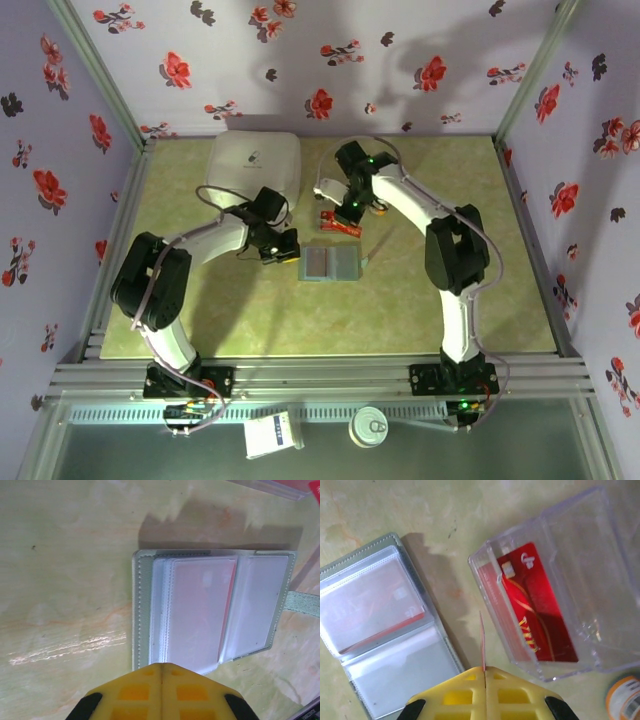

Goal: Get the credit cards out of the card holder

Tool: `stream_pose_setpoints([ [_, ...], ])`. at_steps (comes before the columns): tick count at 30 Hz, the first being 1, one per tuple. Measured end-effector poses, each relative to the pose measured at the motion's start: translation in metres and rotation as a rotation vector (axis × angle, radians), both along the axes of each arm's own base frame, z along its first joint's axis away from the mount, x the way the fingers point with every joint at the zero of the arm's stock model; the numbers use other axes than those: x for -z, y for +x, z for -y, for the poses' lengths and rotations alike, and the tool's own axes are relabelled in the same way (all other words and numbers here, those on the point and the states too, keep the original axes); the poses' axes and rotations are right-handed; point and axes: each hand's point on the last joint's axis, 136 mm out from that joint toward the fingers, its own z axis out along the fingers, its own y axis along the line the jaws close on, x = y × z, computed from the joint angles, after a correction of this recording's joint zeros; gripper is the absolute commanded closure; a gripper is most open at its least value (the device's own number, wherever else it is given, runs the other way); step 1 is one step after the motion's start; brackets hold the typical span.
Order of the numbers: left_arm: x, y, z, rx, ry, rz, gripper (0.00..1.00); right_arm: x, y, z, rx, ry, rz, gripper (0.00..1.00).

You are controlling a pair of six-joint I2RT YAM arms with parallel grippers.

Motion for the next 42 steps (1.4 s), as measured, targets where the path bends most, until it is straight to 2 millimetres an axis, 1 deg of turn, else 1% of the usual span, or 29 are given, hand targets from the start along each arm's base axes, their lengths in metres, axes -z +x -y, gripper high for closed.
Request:
stream_pose_setpoints([
  [3,0.0,0.0,-0.004,-0.008,-0.001,0.002,0.97,-0.006,0.008,-0.004,-0.049,-0.017,-0.002,1.0],
  [7,-0.002,0.001,-0.006,-0.018,-0.005,0.005,0.97,-0.015,0.023,-0.011,-0.094,-0.019,0.01,1.0],
  [13,-0.003,0.003,-0.008,-0.029,-0.006,0.005,0.98,-0.019,0.037,-0.014,-0.132,-0.022,0.016,1.0],
  [22,-0.003,0.006,-0.011,-0.04,-0.006,0.005,0.97,-0.005,0.038,-0.018,-0.175,-0.02,-0.01,1.0],
  [32,-0.003,0.008,-0.014,-0.047,-0.006,0.005,0.97,-0.007,0.045,-0.026,-0.199,0.005,0.013,1.0],
  [39,-0.003,0.008,-0.014,-0.048,-0.006,0.005,0.97,0.007,0.043,-0.028,-0.212,0.008,-0.021,1.0],
  [42,-0.003,0.008,-0.014,-0.048,-0.006,0.005,0.97,0.013,0.042,-0.028,-0.212,0.005,-0.032,0.9],
])
